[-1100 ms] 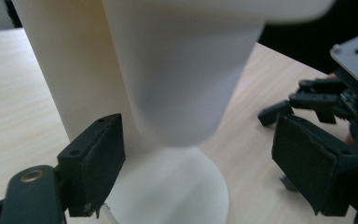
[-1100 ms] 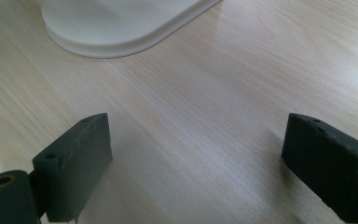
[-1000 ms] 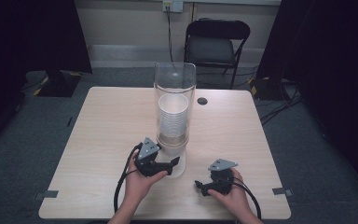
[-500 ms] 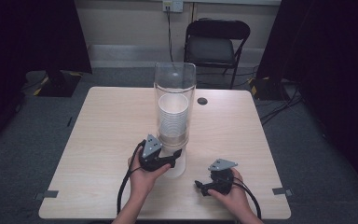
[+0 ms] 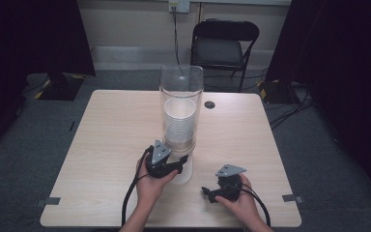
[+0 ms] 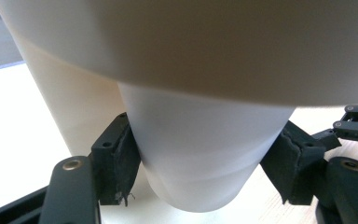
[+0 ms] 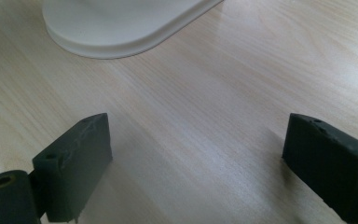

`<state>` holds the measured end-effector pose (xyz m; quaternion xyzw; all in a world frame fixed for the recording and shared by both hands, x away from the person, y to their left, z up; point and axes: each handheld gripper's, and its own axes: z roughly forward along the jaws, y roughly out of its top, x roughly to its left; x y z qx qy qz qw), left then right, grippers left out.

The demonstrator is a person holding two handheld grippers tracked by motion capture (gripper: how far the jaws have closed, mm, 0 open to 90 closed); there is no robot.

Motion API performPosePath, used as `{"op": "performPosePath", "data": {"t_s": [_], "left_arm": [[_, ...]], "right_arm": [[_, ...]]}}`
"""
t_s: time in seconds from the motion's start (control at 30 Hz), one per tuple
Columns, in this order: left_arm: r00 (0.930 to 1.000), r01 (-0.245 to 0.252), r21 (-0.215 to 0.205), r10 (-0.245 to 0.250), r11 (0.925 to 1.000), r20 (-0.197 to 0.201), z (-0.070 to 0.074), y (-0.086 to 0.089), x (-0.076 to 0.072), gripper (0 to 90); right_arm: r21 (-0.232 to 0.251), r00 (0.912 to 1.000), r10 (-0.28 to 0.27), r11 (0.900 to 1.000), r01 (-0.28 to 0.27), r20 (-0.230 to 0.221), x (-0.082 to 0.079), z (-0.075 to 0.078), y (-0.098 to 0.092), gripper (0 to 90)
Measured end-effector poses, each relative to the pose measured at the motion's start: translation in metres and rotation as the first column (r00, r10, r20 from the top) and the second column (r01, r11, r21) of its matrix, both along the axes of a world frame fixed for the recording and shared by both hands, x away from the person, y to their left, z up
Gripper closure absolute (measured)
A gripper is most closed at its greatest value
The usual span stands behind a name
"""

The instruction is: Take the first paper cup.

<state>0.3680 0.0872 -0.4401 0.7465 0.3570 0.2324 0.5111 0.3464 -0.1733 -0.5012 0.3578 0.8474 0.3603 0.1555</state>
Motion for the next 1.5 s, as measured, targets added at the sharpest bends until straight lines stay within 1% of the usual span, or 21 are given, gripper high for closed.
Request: {"op": "performPosePath", "data": {"t_s": [0.03, 0.1, 0.2, 0.47, 0.5, 0.53, 0.57, 0.6, 0.63, 0.7, 0.77, 0.8, 0.83, 0.9, 1.0, 1.1, 1.13, 1.3, 1.4, 1.47, 1.5], "left_arm": [[1.0, -0.004, 0.011, 0.004, 0.9999, 0.009, -0.0006, -0.0005, -0.0012, 33.9], [0.9999, -0.006, 0.014, 0.006, 0.9999, 0.013, -0.0008, -0.0008, -0.0019, 34.0], [0.9998, -0.015, 0.028, 0.015, 0.9995, 0.009, -0.0001, -0.0009, -0.0025, 34.3], [0.9996, -0.026, 0.014, 0.026, 0.9996, 0.008, -0.0012, -0.0026, -0.0034, 34.6], [0.9996, -0.03, -0.014, 0.03, 0.9995, 0.002, -0.0036, -0.003, -0.0048, 34.8], [0.9996, -0.03, -0.014, 0.03, 0.9995, 0.002, -0.0036, -0.003, -0.0048, 34.8], [0.9995, -0.025, -0.018, 0.025, 0.9995, 0.02, -0.0053, -0.0027, -0.0054, 34.8], [0.9995, -0.025, -0.018, 0.025, 0.9995, 0.02, -0.0053, -0.0027, -0.0054, 34.9], [0.9995, -0.03, -0.015, 0.03, 0.9994, 0.006, -0.0048, -0.003, -0.006, 34.9], [0.9996, -0.025, -0.017, 0.026, 0.9995, 0.01, -0.0048, -0.0029, -0.0051, 35.0], [0.9995, -0.032, -0.006, 0.032, 0.9995, 0.003, -0.0042, -0.0028, -0.0064, 35.1], [0.9996, -0.025, -0.02, 0.025, 0.9995, 0.015, -0.0055, -0.003, -0.006, 35.1], [0.9996, -0.025, -0.02, 0.025, 0.9995, 0.015, -0.0055, -0.003, -0.006, 35.1], [0.9994, -0.035, -0.035, 0.035, 0.9988, -0.001, -0.0063, -0.0042, -0.0077, 35.1], [0.9991, -0.042, -0.032, 0.042, 0.9986, 0.006, -0.0071, -0.0039, -0.0078, 35.1], [0.9992, -0.038, -0.042, 0.039, 0.9984, 0.007, -0.0078, -0.004, -0.0079, 35.1], [0.9992, -0.04, -0.033, 0.04, 0.9987, 0.005, -0.0073, -0.0042, -0.0087, 35.2], [0.9989, -0.045, -0.036, 0.046, 0.9983, 0.006, -0.0081, -0.0047, -0.0094, 35.4], [0.9986, -0.05, -0.025, 0.05, 0.9984, 0.016, -0.0087, -0.0047, -0.009, 35.4], [0.9986, -0.051, -0.028, 0.052, 0.9983, 0.013, -0.009, -0.0047, -0.0083, 35.4], [0.9986, -0.05, -0.022, 0.05, 0.9985, 0.016, -0.009, -0.0046, -0.0084, 35.4]], "right_arm": [[0.0, 1.0, 0.0, 1.0, 0.0, 0.0, -0.0001, 0.0, 0.0, 7.3], [-0.001, 1.0, 0.0, 1.0, 0.0, 0.0, -0.0001, 0.0, 0.0, 7.3], [0.002, 1.0, 0.006, 1.0, -0.006, 0.003, 0.0003, -0.0002, 0.0, 7.3], [0.001, 1.0, 0.006, 1.0, -0.006, 0.004, 0.0003, -0.0003, 0.0, 7.3], [0.001, 1.0, 0.006, 1.0, -0.006, 0.004, 0.0003, -0.0003, 0.0, 7.3], [0.001, 1.0, 0.006, 1.0, -0.006, 0.004, 0.0003, -0.0003, 0.0, 7.3], [0.001, 1.0, 0.005, 1.0, -0.005, 0.004, 0.0003, -0.0003, 0.0, 7.2], [0.001, 1.0, 0.005, 1.0, -0.005, 0.004, 0.0003, -0.0003, 0.0, 7.2], [0.001, 1.0, 0.004, 1.0, -0.004, 0.003, 0.0002, -0.0003, 0.0002, 7.2], [0.001, 1.0, 0.003, 1.0, -0.003, 0.003, 0.0002, -0.0002, 0.0003, 7.2], [0.001, 1.0, 0.002, 1.0, -0.002, 0.003, 0.0002, -0.0002, 0.0004, 7.2], [0.001, 1.0, 0.002, 1.0, -0.002, 0.003, 0.0002, -0.0003, 0.0005, 7.2], [0.001, 1.0, 0.002, 1.0, -0.002, 0.003, 0.0002, -0.0003, 0.0005, 7.2], [0.001, 1.0, 0.0, 1.0, 0.0, 0.002, 0.0003, -0.0002, 0.0008, 7.1], [0.0, 1.0, 0.0, 1.0, 0.0, 0.003, 0.0005, -0.0002, 0.001, 7.2], [0.0, 1.0, -0.002, 1.0, 0.002, 0.003, 0.0006, -0.0003, 0.0011, 7.1], [0.0, 1.0, -0.002, 1.0, 0.002, 0.003, 0.0006, -0.0003, 0.0012, 7.2], [-0.001, 1.0, -0.002, 1.0, 0.002, 0.003, 0.0007, -0.0003, 0.0014, 7.1], [0.0, 1.0, -0.003, 1.0, 0.003, 0.003, 0.0008, -0.0003, 0.0015, 7.1], [-0.001, 1.0, -0.003, 1.0, 0.003, 0.003, 0.0008, -0.0003, 0.0016, 7.1], [-0.001, 1.0, -0.004, 1.0, 0.004, 0.003, 0.0008, -0.0003, 0.0016, 7.1]]}}
